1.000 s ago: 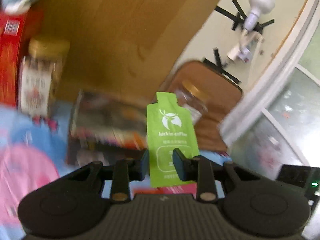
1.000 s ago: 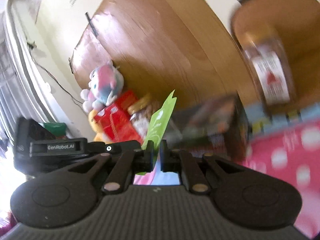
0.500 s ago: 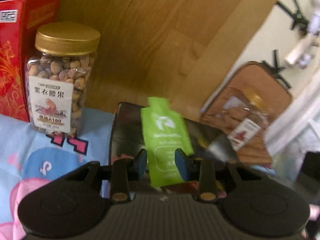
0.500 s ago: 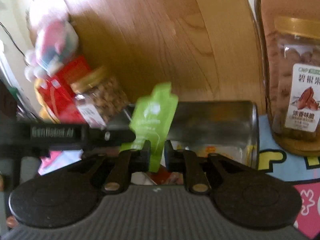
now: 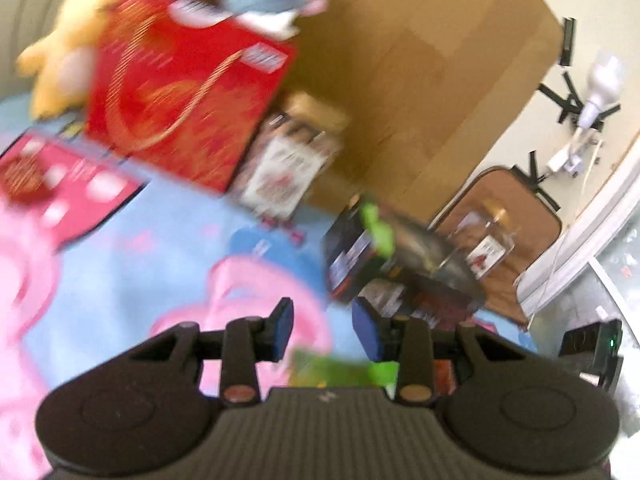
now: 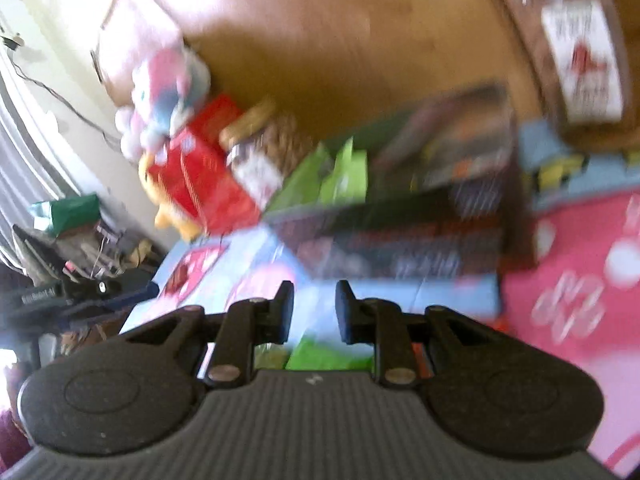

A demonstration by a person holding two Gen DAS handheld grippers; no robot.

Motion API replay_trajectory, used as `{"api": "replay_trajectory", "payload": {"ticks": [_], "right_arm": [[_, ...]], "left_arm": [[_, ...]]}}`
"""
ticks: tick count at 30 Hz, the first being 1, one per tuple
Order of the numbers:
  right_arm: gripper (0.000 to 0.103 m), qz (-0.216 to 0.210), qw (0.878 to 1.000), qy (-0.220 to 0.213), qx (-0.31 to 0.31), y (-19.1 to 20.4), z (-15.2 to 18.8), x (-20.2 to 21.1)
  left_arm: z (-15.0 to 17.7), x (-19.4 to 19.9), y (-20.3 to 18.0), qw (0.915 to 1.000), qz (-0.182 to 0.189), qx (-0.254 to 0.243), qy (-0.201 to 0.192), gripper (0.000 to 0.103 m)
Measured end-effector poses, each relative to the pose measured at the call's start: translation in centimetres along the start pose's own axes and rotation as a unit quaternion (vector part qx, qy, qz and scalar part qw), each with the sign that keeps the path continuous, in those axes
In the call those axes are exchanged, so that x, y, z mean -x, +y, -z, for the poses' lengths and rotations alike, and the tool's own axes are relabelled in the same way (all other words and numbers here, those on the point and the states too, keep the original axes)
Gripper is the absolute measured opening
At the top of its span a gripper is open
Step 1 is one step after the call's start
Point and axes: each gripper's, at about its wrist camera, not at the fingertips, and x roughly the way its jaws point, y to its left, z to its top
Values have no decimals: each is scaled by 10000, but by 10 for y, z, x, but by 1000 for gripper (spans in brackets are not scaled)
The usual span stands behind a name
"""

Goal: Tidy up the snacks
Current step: 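Carry the green pouch into the black tin box and release it, then grasp the white pudding cup with the left gripper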

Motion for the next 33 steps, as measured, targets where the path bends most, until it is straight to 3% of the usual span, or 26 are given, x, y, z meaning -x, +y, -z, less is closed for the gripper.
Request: {"api": "replay_trajectory", "payload": {"ticks": [3, 8, 10, 12, 14, 16, 23, 29, 33], "right_arm": [[26, -458, 9980, 427, -111, 19, 19, -8], [29, -802, 9921, 845, 455, 69, 50, -7], [31, -912, 9893, 894, 706, 91, 62, -7], [45, -964, 9858, 879, 1060, 106, 72, -3], [52, -802, 9811, 852, 1539, 120, 82, -11], [52, -559, 9753, 973, 1901, 129, 91, -20], [53, -221, 9616, 1183, 2465, 136, 125, -41], [49, -156, 9523, 911, 2910, 151, 134, -34], [49, -202, 9507, 467, 3060, 156, 123, -20]], "left_arm": [[25, 12, 16, 9998, 65, 97, 149, 33], [58, 19, 32, 9973, 482, 445, 336, 33], [69, 27, 39, 9953, 693, 618, 273, 44], [78, 31, 44, 9933, 851, 754, 229, 48], [82, 31, 46, 9932, 857, 751, 234, 48], [85, 27, 51, 9927, 763, 884, 307, 48], [101, 11, 58, 9858, 902, 1326, 496, 46], [97, 19, 54, 9817, 1060, 1496, 513, 44], [71, 20, 31, 9856, 1109, 1222, 359, 44]]}}
